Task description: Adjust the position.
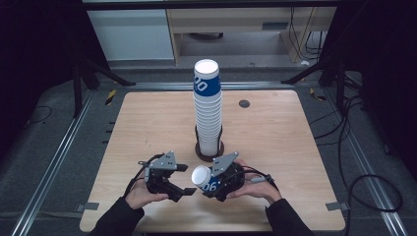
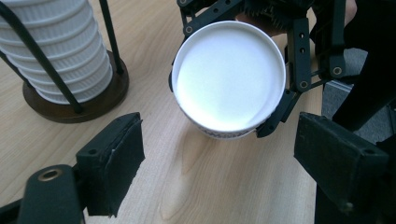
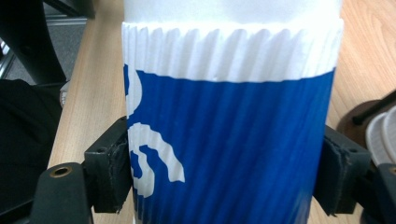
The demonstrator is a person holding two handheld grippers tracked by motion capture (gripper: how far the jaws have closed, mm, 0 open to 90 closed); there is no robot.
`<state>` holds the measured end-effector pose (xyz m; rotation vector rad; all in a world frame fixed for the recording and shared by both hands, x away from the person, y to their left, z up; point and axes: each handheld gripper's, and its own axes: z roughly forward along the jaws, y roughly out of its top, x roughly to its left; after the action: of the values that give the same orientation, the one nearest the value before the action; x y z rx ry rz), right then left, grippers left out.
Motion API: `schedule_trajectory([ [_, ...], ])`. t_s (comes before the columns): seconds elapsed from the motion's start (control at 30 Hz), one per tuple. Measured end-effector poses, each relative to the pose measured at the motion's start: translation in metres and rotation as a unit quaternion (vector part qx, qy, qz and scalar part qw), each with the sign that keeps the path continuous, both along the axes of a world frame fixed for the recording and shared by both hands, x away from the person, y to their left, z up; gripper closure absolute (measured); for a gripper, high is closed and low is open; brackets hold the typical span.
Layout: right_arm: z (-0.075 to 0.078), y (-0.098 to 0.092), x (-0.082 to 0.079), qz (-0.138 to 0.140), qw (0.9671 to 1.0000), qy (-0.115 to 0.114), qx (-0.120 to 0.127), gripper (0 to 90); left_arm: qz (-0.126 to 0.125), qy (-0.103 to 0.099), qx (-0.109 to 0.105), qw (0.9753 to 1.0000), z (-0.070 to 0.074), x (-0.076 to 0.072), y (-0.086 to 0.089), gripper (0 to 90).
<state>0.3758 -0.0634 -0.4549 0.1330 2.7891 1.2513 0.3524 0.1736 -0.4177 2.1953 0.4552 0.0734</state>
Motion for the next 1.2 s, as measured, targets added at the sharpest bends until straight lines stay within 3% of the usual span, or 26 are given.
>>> schedule_trajectory([
  [0.63, -0.006, 0.020, -0.006, 0.037, 0.9989, -0.008, -0.028, 21.3, -0.040, 0.010, 0.047, 0.9980, -0.007, -0.001, -0.017, 21.1],
  [1.2, -0.007, 0.030, -0.010, 0.054, 0.9976, -0.015, -0.040, 21.4, -0.043, 0.011, 0.069, 0.9966, -0.009, -0.001, -0.021, 25.9],
])
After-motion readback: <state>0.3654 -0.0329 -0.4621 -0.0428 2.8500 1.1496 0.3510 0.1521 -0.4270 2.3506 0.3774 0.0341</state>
